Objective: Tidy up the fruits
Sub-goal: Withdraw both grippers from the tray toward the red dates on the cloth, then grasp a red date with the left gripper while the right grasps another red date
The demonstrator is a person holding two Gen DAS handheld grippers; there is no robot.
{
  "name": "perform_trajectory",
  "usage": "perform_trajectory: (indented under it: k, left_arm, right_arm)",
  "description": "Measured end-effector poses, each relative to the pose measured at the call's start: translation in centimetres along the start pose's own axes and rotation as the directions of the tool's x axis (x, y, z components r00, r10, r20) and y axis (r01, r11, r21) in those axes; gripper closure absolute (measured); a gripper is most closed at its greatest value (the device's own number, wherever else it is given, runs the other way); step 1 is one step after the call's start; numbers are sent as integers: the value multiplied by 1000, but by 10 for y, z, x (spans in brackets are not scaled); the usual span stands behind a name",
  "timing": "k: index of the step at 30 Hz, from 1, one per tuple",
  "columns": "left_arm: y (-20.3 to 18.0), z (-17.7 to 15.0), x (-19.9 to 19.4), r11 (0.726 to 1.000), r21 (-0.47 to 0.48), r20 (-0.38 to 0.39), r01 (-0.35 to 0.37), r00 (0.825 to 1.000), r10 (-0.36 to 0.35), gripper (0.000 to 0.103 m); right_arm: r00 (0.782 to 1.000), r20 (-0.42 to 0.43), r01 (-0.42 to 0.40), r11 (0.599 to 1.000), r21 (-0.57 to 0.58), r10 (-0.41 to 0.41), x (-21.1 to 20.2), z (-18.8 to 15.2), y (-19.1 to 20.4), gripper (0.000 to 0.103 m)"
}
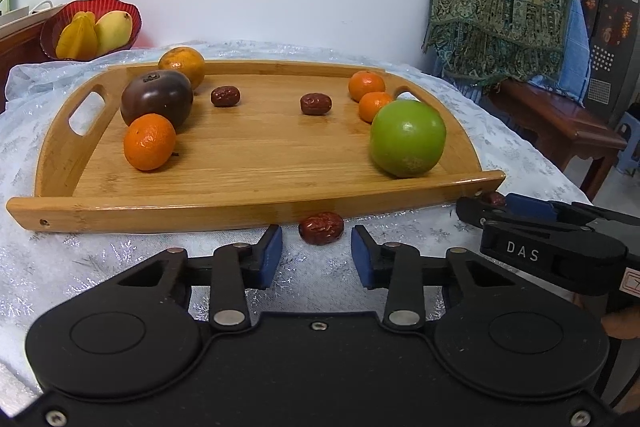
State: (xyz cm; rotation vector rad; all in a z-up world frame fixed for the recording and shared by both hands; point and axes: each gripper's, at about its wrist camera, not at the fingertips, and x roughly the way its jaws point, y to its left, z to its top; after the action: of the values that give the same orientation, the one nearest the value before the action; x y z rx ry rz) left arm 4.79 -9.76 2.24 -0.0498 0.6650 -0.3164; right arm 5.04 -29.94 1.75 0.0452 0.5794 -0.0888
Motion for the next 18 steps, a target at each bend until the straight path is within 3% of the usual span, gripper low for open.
perform_trajectory:
  k: [4,10,18]
  left_arm:
    - [2,2,3,1000,-27,-13,8,1000,-9,69]
    - [4,3,7,999,-44,-18,9,1000,-10,73]
    - [1,1,8,1000,-29,-12,-1,1000,0,73]
  right_arm:
    - [1000,6,-8,1000,11,8,-1,0,1,49]
    - [999,13,-48,998,48,47,-6,0,4,66]
    - [995,12,-97,995,10,97,-8,2,24,69]
